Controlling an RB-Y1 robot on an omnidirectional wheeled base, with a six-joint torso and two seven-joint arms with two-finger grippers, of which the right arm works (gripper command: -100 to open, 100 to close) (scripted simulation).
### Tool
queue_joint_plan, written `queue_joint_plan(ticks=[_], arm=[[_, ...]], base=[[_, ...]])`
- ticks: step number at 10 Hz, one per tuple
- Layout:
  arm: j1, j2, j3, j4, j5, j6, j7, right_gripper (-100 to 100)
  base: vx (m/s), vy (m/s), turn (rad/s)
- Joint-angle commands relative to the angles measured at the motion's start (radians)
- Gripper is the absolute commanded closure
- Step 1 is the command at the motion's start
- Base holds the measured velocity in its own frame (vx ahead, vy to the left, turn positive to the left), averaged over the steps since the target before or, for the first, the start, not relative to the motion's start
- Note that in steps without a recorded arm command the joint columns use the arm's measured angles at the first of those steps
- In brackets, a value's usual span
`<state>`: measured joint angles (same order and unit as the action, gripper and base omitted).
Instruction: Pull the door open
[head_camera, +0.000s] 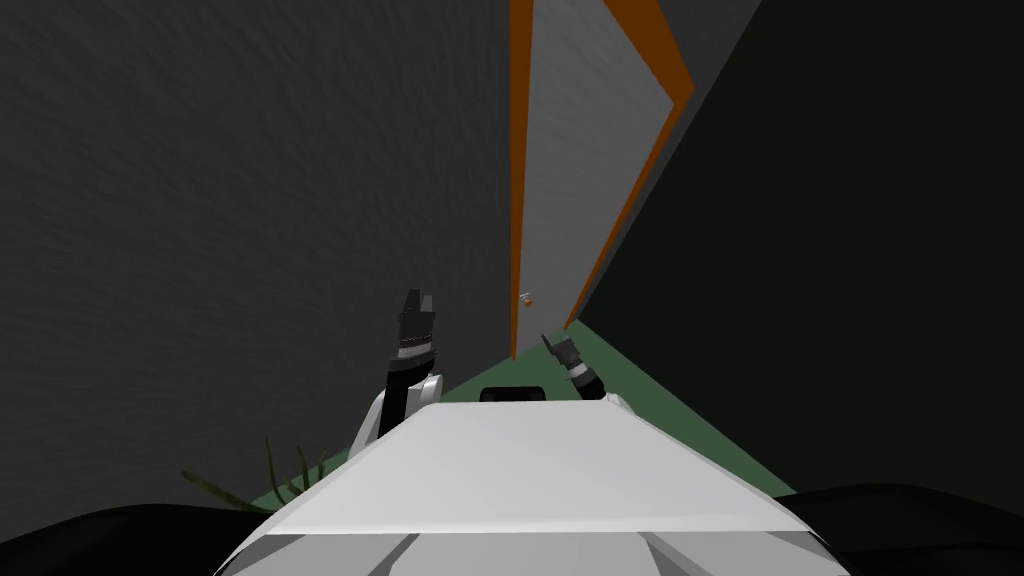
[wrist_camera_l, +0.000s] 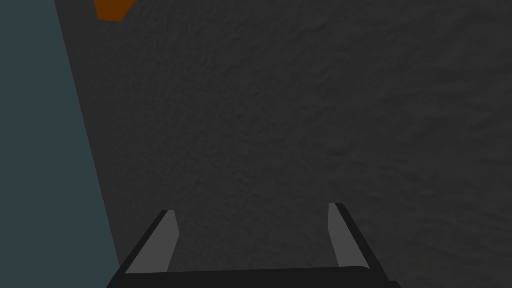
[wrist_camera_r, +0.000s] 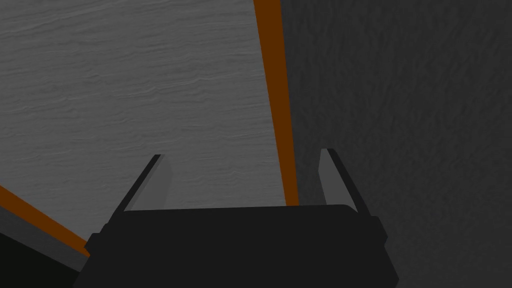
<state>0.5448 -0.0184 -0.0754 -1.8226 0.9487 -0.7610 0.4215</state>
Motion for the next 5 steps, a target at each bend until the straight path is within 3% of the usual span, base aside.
queue_joint_plan(ticks=[1,5], arm=[[-0.002,0.011,-0.003,0.026,0.042,-0.008,0.022,-100],[-0.003,0.031,-0.007,0.065,0.110,-0.021,0.057,-100]], base=[[0.145,-0.004,0.032],[0.131,-0.011,0.022]])
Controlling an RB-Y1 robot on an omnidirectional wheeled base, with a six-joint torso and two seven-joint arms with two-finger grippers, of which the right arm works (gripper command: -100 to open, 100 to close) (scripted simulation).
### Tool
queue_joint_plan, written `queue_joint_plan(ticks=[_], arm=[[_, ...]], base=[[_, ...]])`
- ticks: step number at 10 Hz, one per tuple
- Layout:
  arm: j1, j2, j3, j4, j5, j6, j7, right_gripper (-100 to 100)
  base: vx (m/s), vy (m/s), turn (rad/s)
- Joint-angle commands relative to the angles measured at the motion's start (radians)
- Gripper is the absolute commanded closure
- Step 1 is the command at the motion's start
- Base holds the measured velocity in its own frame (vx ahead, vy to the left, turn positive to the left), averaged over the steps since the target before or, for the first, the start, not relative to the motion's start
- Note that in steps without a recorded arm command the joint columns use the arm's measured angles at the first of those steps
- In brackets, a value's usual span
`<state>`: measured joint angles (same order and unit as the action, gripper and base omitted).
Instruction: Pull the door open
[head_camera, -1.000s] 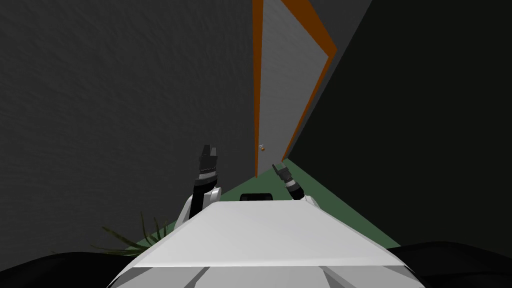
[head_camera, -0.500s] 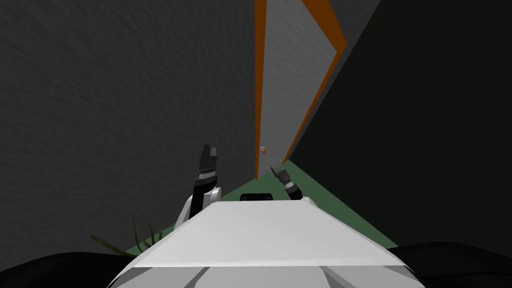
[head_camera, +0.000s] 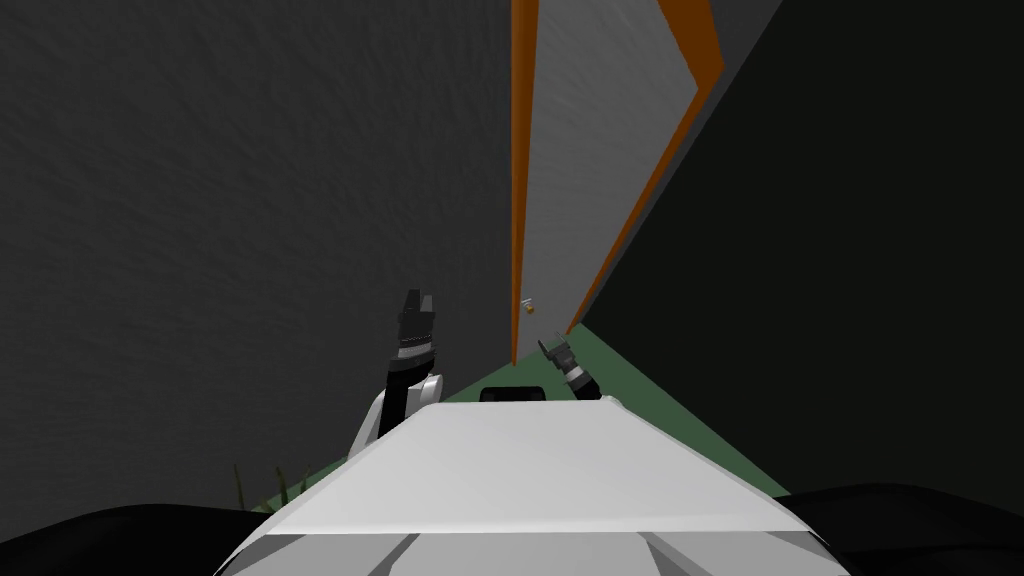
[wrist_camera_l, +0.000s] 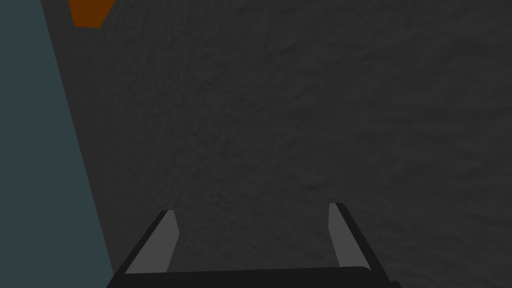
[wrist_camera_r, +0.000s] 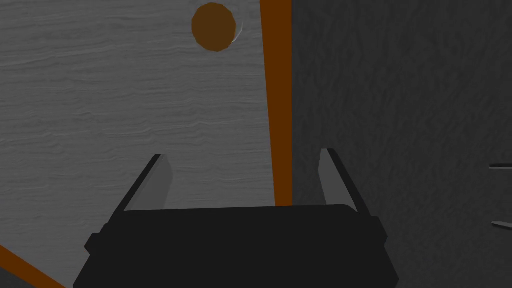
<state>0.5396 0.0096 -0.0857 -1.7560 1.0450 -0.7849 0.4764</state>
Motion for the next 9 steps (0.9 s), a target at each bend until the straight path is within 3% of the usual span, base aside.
queue_joint_plan(ticks=[1,4,5,6,9], arm=[[0.002,0.012,0.001,0.012,0.037,-0.002,0.014,-100],[0.002,0.034,-0.002,0.043,0.090,-0.013,0.041,-100],[0.005,0.031,-0.001,0.036,0.077,-0.012,0.037,-100],[-0.025,-0.001,-0.030,0.072,0.061,-0.011,0.035,-100],[-0.082,-0.052,-0.085,0.137,0.026,-0.008,0.027,-100]], base=[[0.135,-0.047,0.016],[0.168,-0.056,0.011],[0.081,-0.027,0.006],[-0.095,0.051,0.122],[-0.148,0.115,0.137]])
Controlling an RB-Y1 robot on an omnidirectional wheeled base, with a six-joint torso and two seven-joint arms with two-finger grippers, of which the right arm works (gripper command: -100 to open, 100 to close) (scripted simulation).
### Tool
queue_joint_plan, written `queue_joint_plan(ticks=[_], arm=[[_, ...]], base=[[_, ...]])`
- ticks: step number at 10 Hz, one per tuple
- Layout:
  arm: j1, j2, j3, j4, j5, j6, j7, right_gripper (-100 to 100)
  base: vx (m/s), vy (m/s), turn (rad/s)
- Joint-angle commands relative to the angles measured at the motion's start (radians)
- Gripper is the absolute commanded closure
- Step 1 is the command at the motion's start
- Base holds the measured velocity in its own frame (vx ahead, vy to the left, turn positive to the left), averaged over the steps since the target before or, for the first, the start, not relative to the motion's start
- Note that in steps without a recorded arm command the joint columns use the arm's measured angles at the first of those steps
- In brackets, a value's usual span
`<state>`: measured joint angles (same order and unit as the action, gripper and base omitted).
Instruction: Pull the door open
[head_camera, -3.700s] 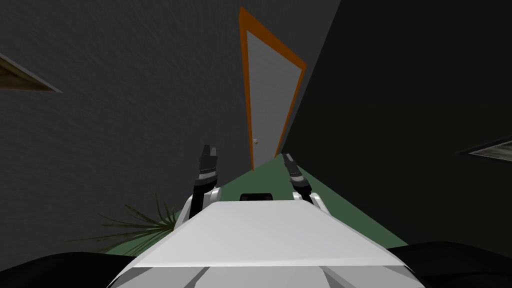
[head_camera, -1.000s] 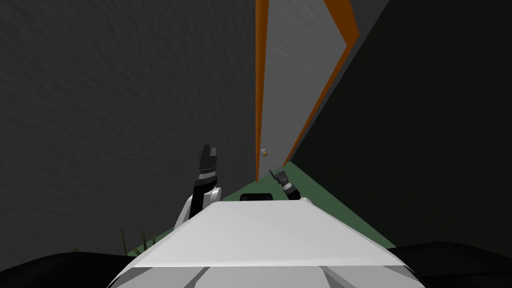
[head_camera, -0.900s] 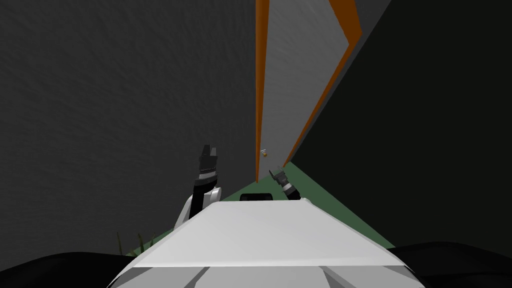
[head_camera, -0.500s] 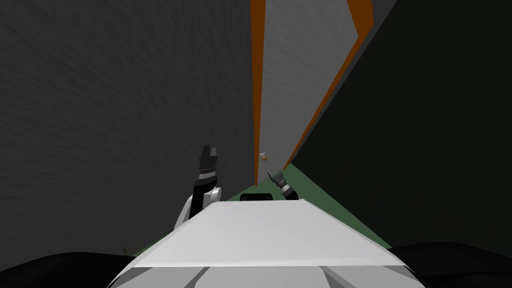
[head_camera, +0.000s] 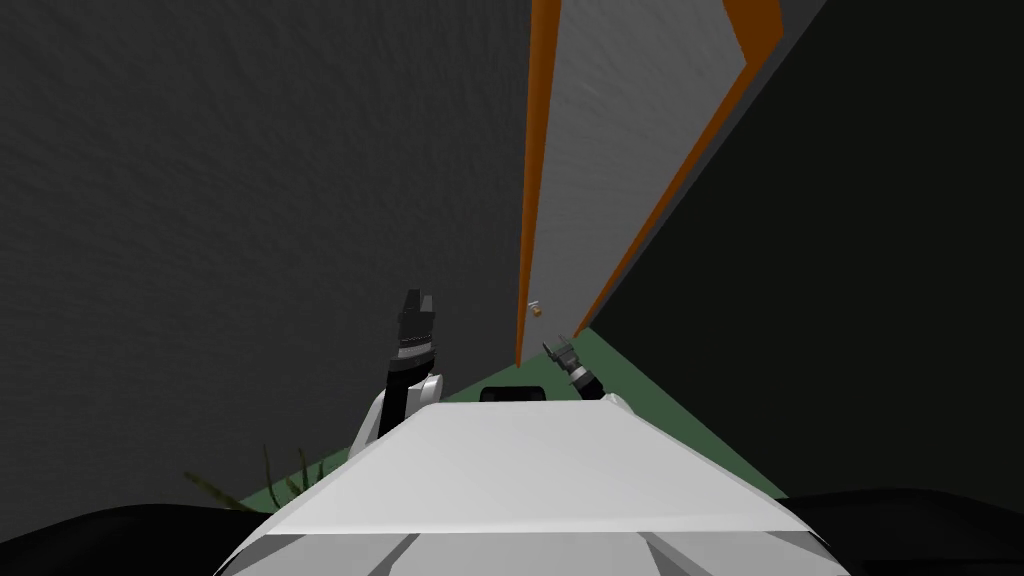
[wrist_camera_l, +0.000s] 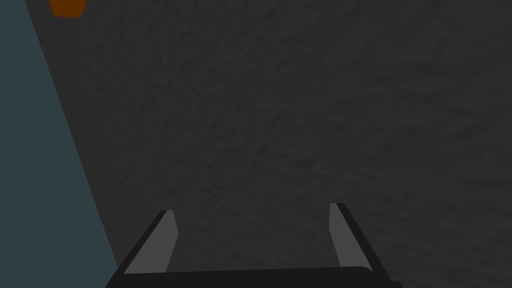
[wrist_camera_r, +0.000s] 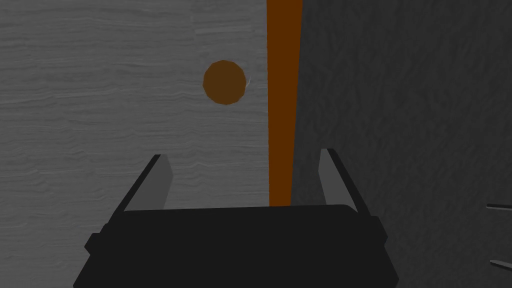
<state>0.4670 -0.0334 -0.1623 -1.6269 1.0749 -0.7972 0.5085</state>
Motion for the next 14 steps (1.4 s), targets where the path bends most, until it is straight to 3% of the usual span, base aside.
queue_joint_plan(ticks=[1,8,9,11,14], arm=[[-0.044,-0.036,-0.041,0.047,-0.025,0.006,-0.010,-100],[-0.168,-0.120,-0.161,0.190,-0.102,0.013,-0.028,-100],[-0.168,-0.120,-0.161,0.190,-0.102,0.013,-0.028,-100],[-0.210,-0.146,-0.202,0.238,-0.128,0.015,-0.034,-100],[-0.245,-0.167,-0.236,0.278,-0.150,0.017,-0.039,-100]], base=[[-0.113,0.177,0.210],[0.051,0.094,0.144],[0.063,0.043,0.034],[0.076,0.034,0.148],[0.136,0.027,0.117]])
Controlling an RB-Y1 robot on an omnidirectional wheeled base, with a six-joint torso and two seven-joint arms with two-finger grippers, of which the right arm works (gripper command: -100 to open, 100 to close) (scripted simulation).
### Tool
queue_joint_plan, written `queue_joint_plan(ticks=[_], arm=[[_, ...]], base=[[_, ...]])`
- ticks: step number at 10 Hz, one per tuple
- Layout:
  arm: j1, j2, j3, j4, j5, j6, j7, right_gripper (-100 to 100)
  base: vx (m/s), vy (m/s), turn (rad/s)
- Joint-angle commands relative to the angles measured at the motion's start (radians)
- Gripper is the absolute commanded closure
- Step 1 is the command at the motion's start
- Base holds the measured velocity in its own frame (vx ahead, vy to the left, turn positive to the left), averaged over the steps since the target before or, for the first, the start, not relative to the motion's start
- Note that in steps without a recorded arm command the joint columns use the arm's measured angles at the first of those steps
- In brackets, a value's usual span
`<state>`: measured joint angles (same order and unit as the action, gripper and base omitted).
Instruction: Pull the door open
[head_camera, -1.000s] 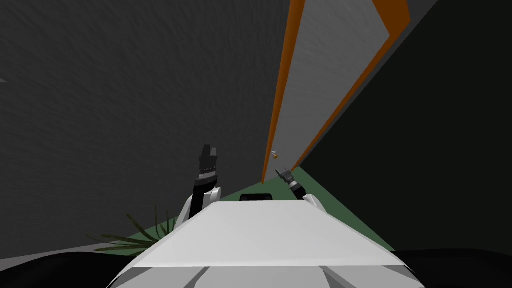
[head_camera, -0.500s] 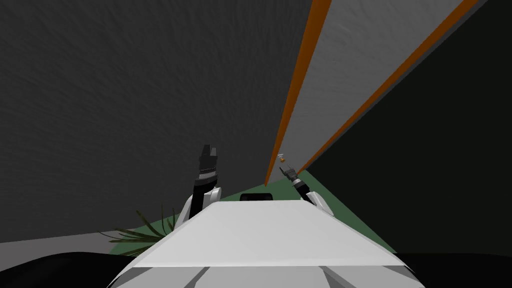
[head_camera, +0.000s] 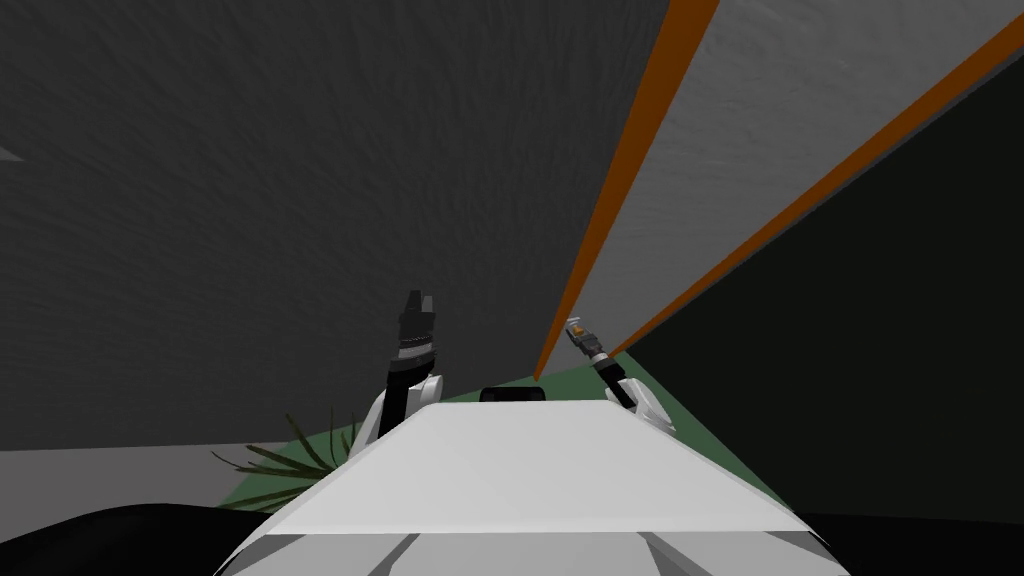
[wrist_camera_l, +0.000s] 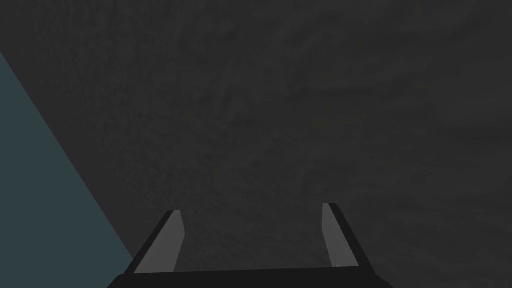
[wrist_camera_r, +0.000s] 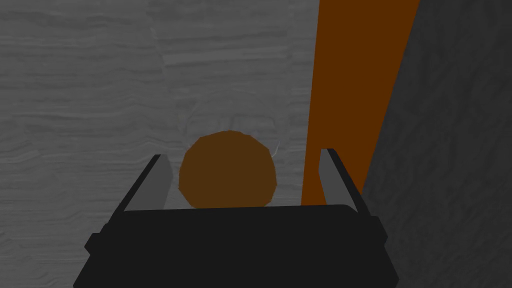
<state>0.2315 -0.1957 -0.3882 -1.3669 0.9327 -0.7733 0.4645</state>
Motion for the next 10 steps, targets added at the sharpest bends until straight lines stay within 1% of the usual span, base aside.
queue_joint_plan(ticks=[1,2,7,8,10], arm=[[0.000,0.000,0.000,0.000,0.000,0.000,0.000,-100],[0.000,0.000,0.000,0.000,0.000,0.000,0.000,100],[0.000,0.000,0.000,0.000,0.000,0.000,0.000,100],[-0.001,-0.001,0.007,-0.005,-0.040,0.011,-0.031,100],[-0.001,0.000,0.016,-0.008,-0.074,0.018,-0.057,100]], base=[[0.030,-0.010,0.037],[-0.018,-0.003,-0.016],[-0.002,-0.001,-0.004],[-0.061,-0.033,0.104],[-0.099,-0.056,0.107]])
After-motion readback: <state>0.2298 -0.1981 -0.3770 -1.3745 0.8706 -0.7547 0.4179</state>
